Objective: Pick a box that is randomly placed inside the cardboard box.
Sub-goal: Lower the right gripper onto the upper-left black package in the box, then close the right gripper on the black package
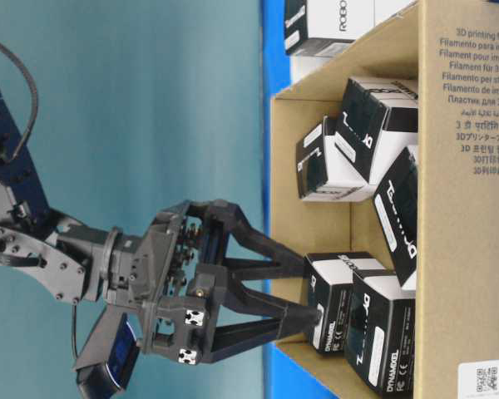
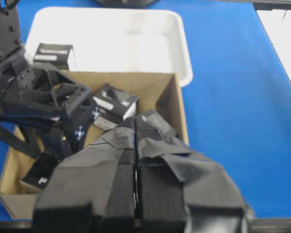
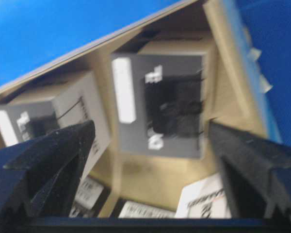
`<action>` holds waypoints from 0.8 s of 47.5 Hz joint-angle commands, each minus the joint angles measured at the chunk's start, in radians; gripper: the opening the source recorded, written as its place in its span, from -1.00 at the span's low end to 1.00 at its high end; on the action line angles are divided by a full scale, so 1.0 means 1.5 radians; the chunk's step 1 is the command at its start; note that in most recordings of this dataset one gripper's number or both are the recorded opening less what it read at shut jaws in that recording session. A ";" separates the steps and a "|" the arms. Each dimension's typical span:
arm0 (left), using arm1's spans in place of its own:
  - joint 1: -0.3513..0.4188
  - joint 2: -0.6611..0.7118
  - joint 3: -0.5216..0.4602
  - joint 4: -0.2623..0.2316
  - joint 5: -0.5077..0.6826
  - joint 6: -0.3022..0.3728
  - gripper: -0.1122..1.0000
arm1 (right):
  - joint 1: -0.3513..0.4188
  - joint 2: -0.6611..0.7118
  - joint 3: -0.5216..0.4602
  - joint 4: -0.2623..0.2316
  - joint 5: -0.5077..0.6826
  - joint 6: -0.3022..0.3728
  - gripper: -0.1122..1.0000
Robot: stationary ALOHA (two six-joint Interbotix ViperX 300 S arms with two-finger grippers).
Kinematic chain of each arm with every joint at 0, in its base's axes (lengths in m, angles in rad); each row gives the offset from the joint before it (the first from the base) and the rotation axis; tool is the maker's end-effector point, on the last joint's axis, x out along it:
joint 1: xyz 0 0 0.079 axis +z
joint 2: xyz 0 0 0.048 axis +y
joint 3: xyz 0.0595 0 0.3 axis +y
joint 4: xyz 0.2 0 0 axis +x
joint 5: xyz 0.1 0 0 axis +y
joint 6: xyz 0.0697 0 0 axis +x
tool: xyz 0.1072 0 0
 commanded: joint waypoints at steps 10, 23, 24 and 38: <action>0.000 0.016 -0.020 0.002 -0.007 -0.013 -0.91 | 0.003 0.021 0.013 -0.001 -0.024 -0.006 0.99; -0.001 0.019 -0.020 0.002 -0.012 -0.013 -0.91 | 0.005 0.033 0.014 -0.012 -0.047 -0.001 0.99; 0.000 0.019 -0.020 0.002 -0.012 -0.013 -0.91 | 0.005 0.033 0.014 -0.012 -0.049 -0.001 0.99; 0.000 0.019 -0.020 0.002 -0.012 -0.013 -0.91 | 0.006 0.043 0.017 -0.013 -0.051 0.002 0.99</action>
